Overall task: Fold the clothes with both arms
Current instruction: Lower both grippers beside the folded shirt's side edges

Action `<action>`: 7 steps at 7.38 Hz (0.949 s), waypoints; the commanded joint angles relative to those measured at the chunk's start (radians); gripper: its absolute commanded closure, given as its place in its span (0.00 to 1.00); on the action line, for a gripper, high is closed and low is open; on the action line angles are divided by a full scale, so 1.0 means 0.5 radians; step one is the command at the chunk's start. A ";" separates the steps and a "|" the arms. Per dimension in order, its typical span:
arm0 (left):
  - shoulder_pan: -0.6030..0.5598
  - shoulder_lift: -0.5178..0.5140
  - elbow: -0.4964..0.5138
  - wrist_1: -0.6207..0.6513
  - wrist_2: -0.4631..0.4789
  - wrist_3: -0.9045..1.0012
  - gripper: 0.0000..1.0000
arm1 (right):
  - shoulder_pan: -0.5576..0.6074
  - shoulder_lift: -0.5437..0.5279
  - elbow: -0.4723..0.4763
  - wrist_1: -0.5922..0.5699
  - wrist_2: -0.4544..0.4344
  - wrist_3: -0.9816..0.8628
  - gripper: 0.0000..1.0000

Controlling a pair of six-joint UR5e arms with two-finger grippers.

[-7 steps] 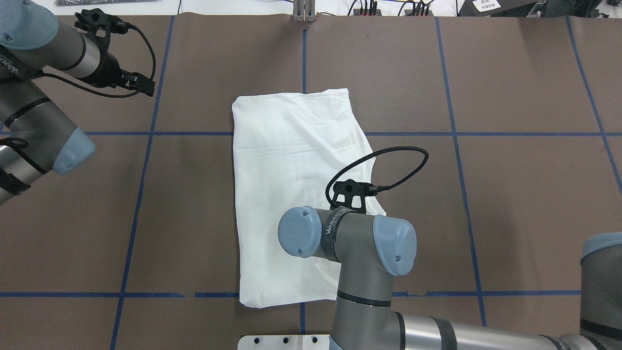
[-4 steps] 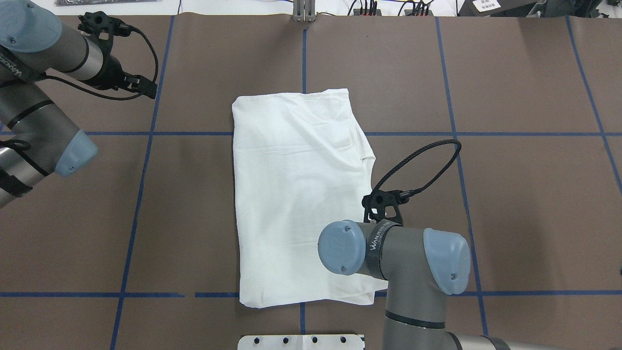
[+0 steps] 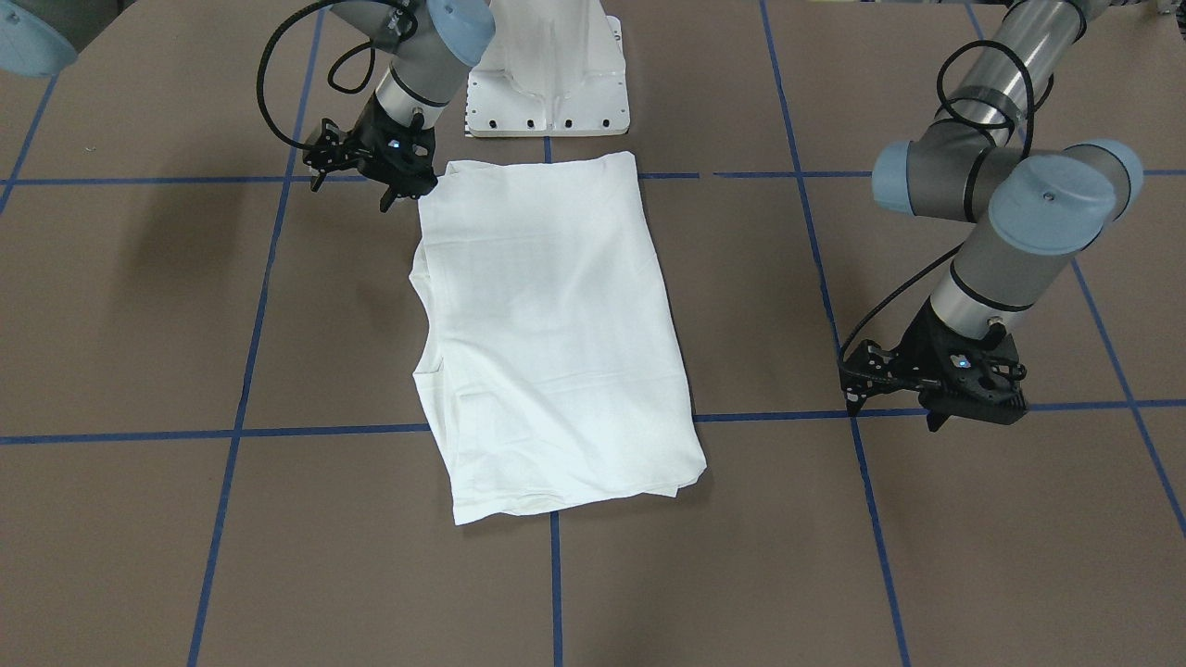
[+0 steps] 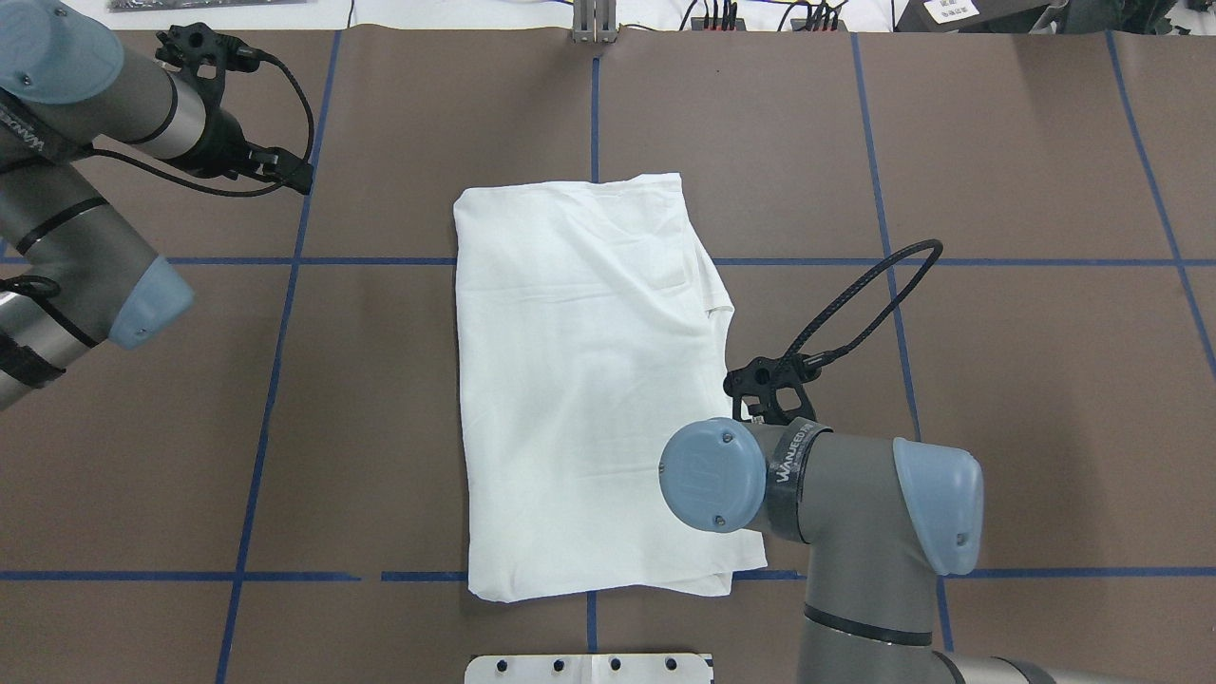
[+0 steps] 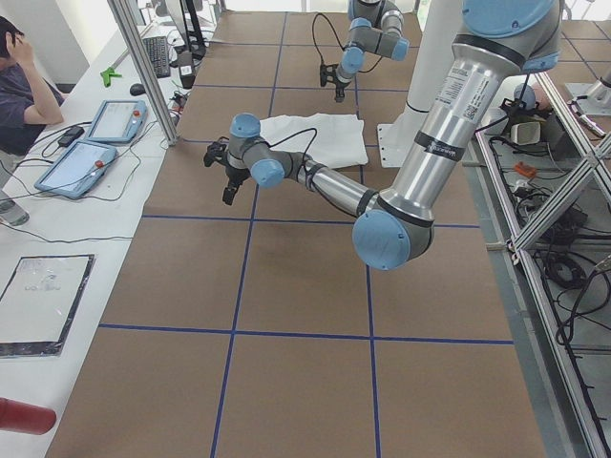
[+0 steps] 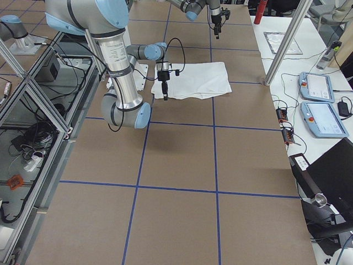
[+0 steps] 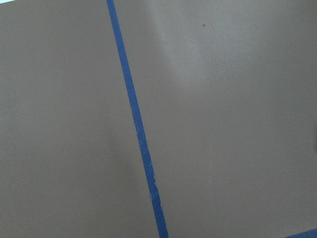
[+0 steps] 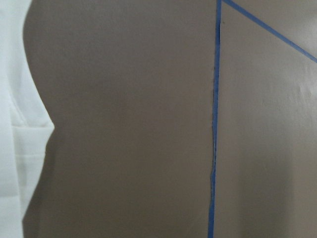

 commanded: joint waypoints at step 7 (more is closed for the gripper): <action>0.998 0.439 -0.880 0.014 0.235 -1.397 0.00 | 0.200 -0.365 0.236 1.090 0.262 0.028 0.00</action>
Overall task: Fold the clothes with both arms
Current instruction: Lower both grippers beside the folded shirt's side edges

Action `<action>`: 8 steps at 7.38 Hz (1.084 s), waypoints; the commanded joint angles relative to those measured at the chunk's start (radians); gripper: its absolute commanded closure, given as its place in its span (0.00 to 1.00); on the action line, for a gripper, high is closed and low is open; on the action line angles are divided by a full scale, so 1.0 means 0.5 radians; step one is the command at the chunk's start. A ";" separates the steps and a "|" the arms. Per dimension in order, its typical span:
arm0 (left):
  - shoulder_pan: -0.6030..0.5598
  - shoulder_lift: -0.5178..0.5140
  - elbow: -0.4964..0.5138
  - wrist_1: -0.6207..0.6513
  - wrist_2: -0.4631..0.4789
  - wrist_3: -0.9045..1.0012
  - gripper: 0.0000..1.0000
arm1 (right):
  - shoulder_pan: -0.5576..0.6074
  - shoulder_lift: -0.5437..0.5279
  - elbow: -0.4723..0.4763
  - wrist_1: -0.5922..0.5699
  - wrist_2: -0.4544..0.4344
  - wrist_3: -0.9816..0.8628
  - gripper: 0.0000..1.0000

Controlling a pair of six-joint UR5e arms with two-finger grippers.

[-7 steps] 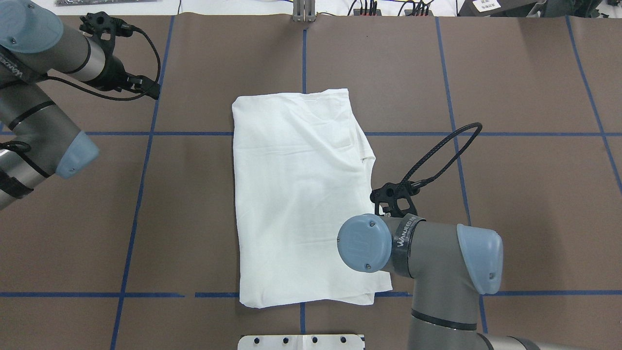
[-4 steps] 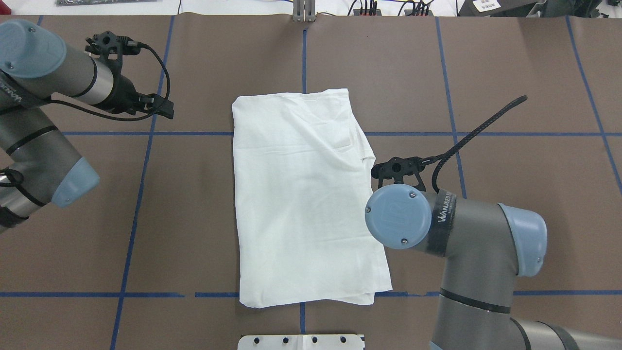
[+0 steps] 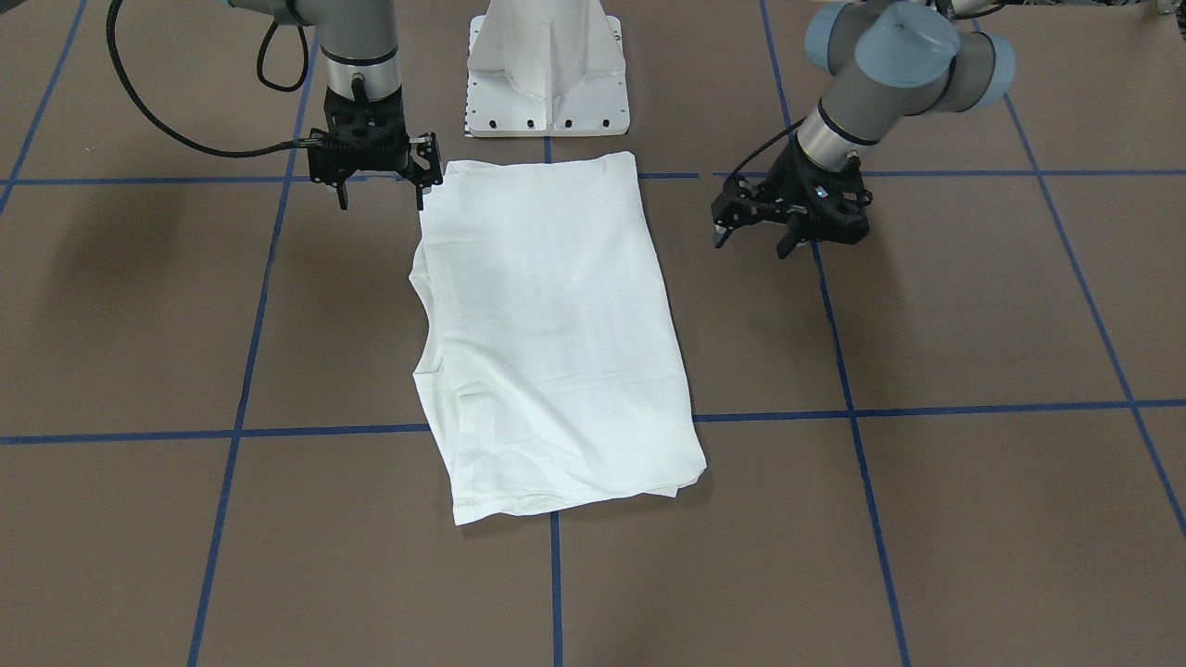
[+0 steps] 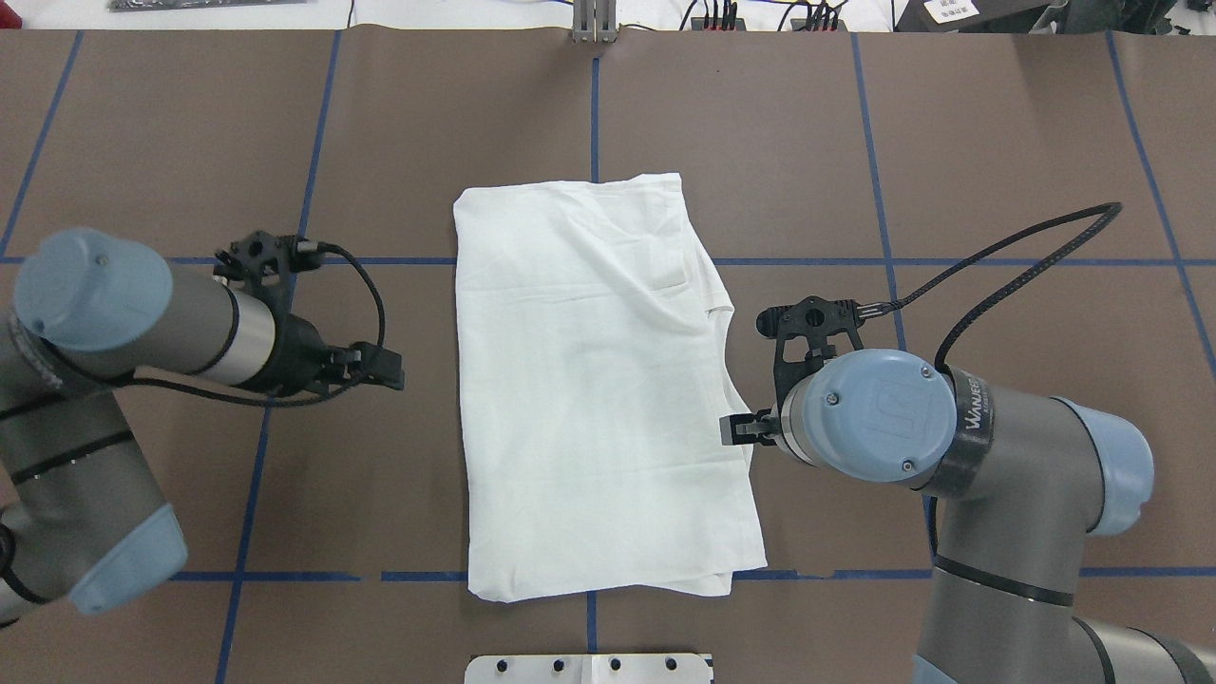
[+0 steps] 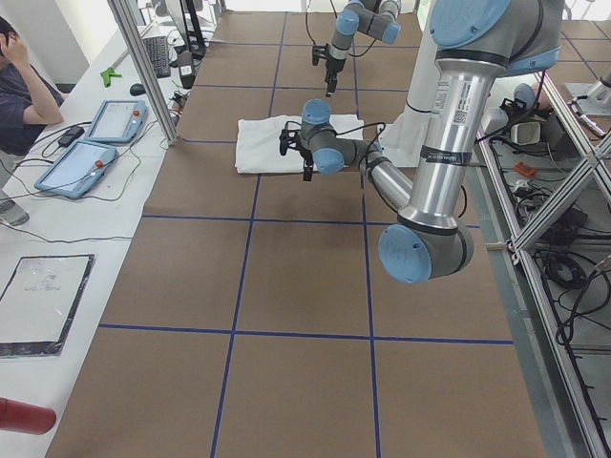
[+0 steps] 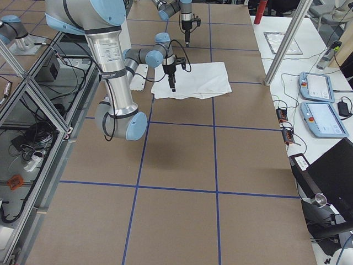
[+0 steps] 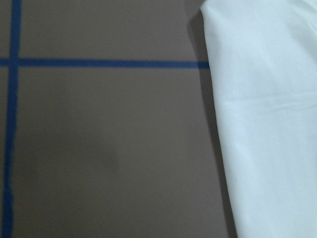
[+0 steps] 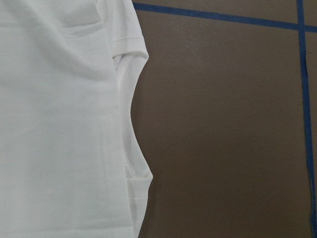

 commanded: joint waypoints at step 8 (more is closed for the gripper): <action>0.764 -0.097 -0.004 0.003 0.461 -0.778 0.15 | 0.006 -0.007 -0.019 0.031 0.002 0.069 0.00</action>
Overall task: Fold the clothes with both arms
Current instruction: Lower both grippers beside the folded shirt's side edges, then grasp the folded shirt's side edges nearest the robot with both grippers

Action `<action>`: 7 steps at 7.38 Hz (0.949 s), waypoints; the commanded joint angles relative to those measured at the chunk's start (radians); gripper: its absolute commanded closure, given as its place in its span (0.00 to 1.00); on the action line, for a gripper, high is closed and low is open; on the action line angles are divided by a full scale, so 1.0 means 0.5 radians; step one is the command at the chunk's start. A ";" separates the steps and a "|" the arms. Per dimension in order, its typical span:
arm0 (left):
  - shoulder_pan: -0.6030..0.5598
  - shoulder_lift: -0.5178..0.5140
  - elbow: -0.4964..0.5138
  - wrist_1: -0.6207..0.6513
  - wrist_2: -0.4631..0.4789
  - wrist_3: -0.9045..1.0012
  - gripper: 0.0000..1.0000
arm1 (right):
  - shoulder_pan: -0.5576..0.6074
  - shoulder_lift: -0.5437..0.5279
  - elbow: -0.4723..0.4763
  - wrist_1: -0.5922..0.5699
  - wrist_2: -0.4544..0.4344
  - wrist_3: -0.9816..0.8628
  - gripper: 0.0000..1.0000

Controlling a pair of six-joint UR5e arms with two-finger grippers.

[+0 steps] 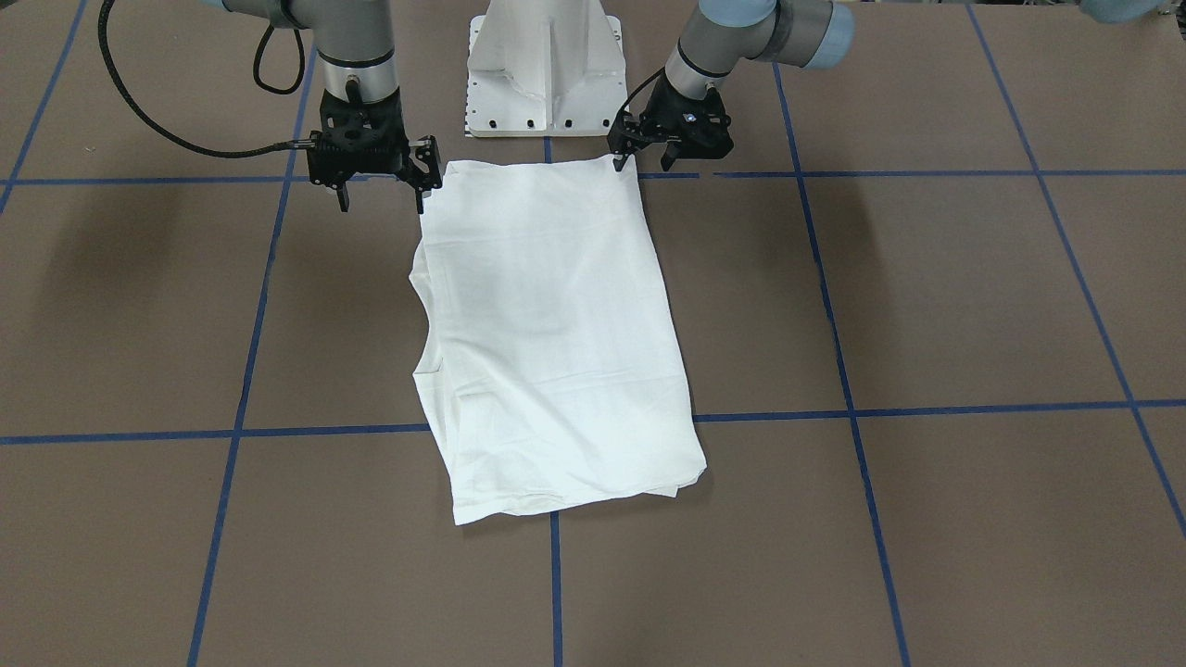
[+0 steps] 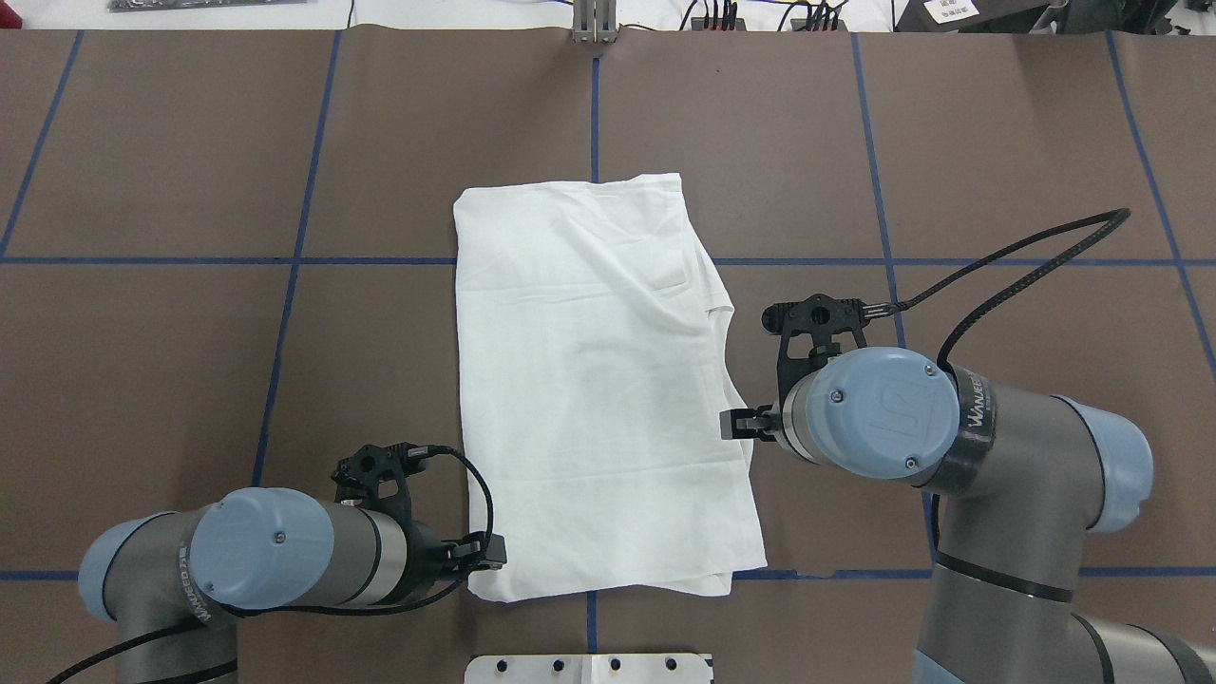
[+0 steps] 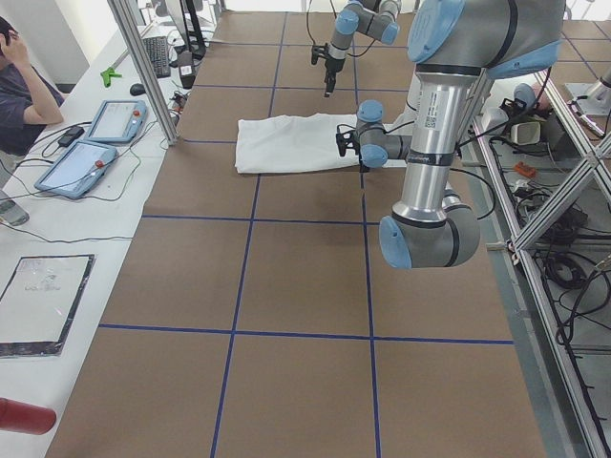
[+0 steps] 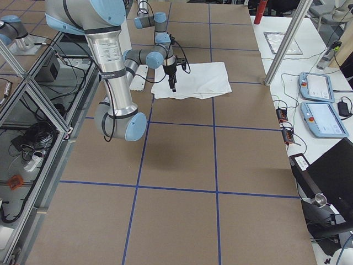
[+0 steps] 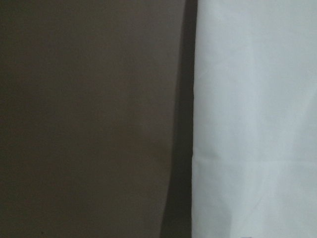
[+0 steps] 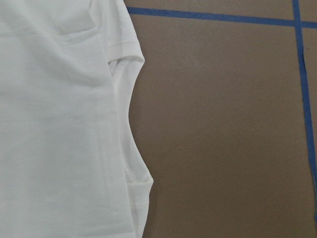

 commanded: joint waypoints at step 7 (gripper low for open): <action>0.012 -0.132 0.100 0.003 -0.002 0.004 1.00 | 0.000 -0.003 0.000 0.001 -0.003 0.000 0.00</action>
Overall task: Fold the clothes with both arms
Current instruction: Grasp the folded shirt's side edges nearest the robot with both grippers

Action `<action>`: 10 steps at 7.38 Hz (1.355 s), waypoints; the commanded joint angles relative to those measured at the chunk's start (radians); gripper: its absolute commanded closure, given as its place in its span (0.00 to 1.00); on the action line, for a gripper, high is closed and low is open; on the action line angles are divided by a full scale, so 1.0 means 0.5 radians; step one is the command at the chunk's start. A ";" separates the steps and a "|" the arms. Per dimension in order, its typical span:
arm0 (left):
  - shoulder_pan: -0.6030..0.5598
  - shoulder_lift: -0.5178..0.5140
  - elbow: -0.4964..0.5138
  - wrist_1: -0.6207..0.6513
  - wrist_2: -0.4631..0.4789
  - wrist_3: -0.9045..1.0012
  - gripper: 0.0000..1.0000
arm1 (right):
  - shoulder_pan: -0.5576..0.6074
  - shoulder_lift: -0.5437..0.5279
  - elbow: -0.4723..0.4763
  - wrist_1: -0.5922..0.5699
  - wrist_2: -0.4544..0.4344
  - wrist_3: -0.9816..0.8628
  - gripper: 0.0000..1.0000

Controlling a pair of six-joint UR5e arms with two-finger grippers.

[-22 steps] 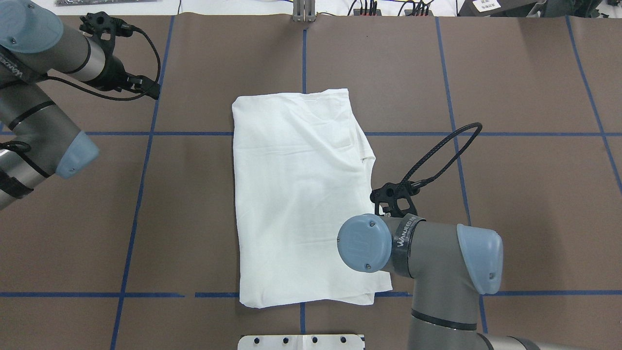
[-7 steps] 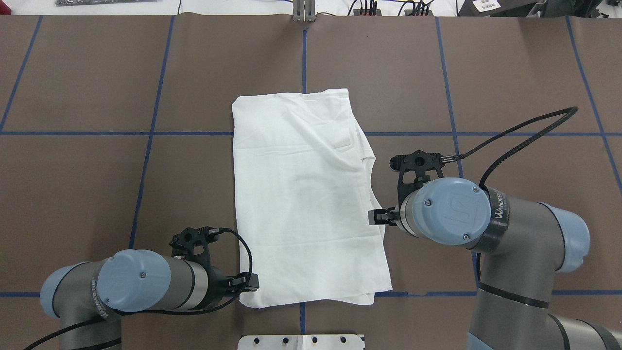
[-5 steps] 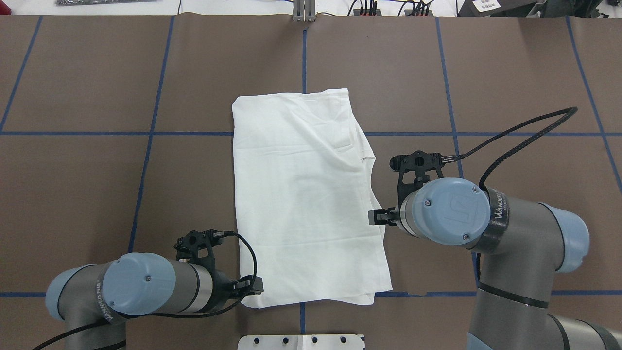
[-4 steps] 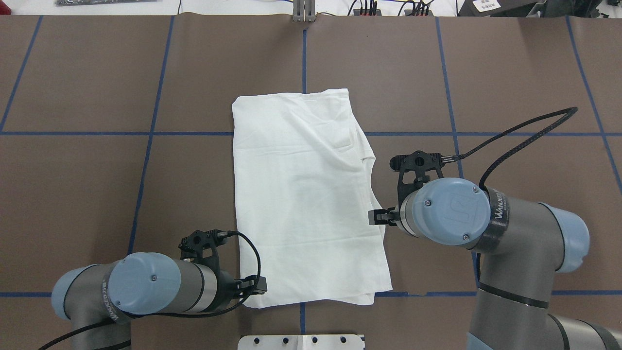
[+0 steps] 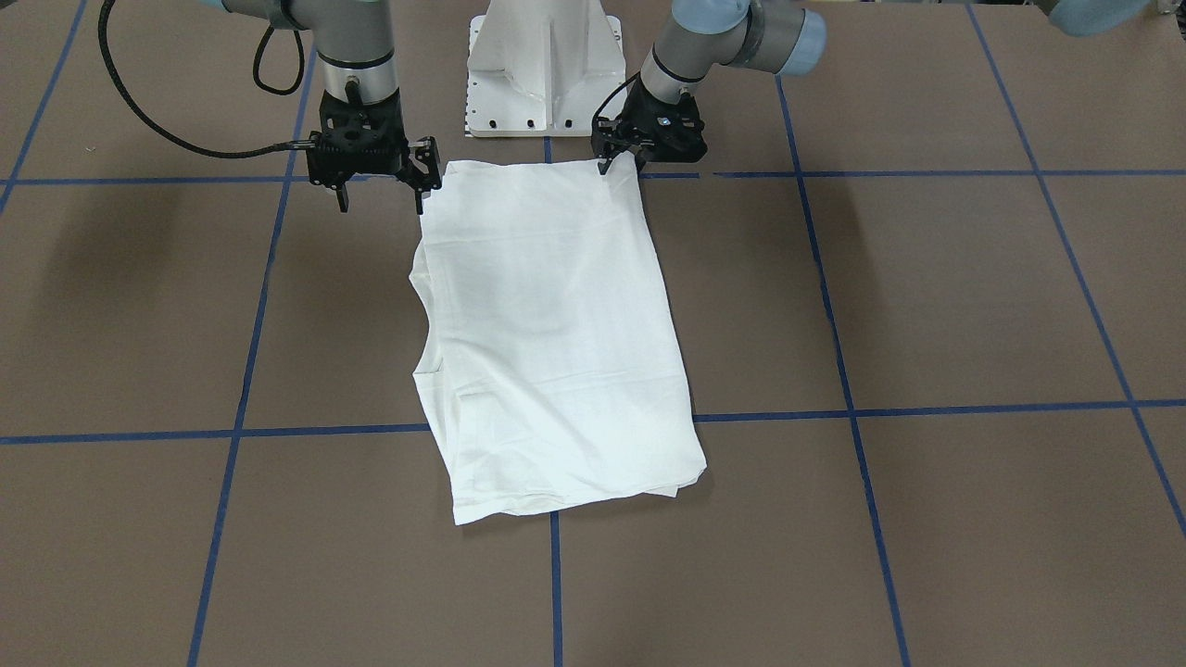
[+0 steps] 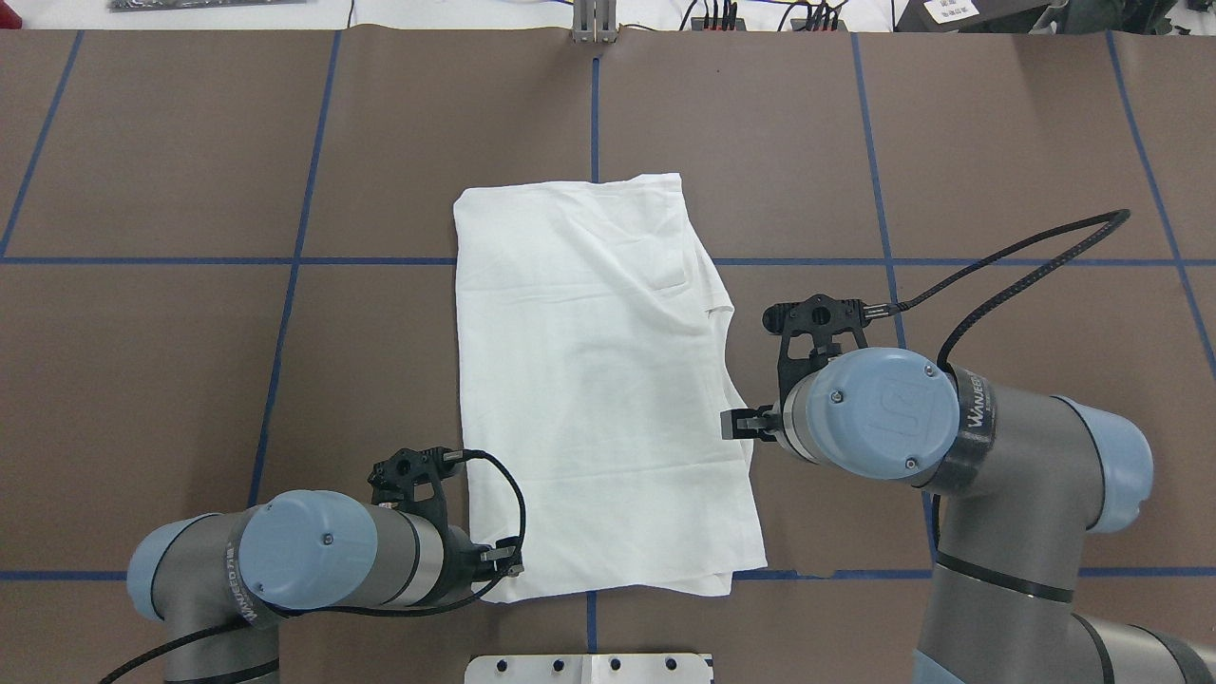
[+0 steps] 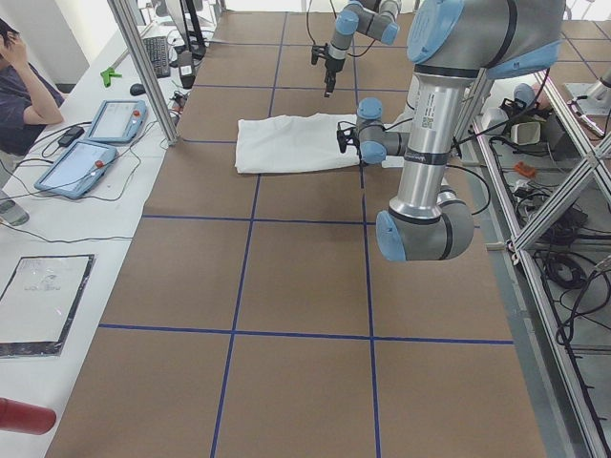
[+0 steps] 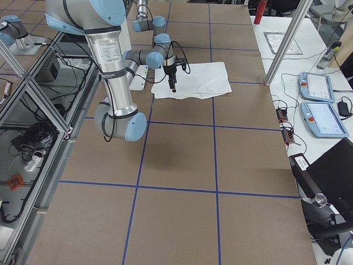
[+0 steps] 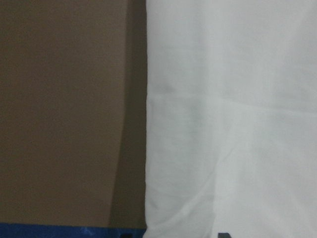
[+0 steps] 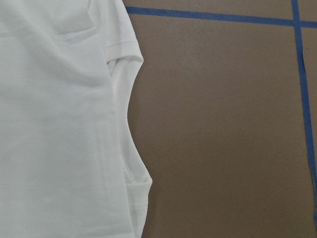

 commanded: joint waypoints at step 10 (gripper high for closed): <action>-0.016 0.004 -0.030 0.003 0.000 0.016 1.00 | -0.414 0.049 -0.288 0.338 -0.018 1.870 0.16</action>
